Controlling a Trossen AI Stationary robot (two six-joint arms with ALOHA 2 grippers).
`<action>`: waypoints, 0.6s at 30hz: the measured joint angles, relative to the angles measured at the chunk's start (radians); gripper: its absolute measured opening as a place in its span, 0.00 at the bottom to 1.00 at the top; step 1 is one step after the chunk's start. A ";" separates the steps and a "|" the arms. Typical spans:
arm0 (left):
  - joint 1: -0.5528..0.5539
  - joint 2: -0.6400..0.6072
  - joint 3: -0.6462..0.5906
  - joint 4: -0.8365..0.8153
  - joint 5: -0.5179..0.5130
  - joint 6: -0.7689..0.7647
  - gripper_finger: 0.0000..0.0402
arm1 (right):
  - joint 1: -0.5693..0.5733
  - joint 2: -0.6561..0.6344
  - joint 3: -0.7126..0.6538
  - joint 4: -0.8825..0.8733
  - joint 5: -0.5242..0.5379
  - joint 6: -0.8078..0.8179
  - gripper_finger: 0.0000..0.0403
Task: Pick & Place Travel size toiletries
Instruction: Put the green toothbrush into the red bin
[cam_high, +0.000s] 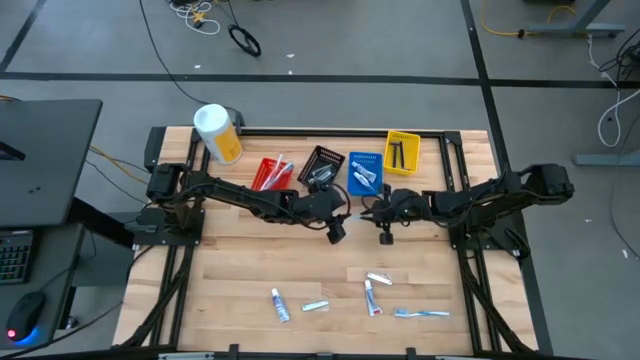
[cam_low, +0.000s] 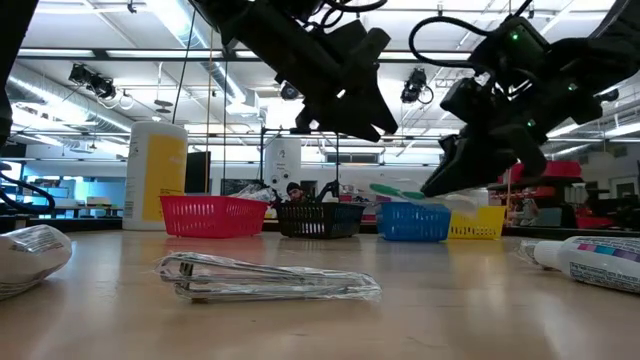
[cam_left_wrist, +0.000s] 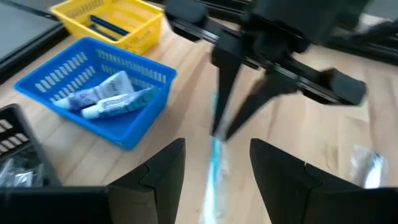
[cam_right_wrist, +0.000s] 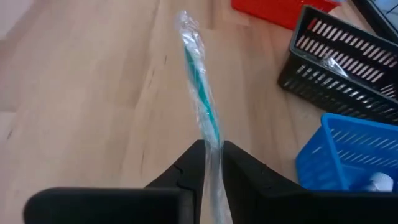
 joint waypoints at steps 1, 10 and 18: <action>0.000 0.000 0.000 -0.001 0.016 0.007 0.47 | 0.000 0.000 0.000 0.002 0.002 0.000 0.14; 0.000 0.000 0.000 -0.015 0.062 0.041 0.47 | 0.000 0.000 0.000 0.056 -0.002 0.000 0.14; 0.000 0.000 0.000 -0.049 0.060 0.056 0.47 | 0.000 -0.001 0.001 0.082 -0.002 -0.004 0.10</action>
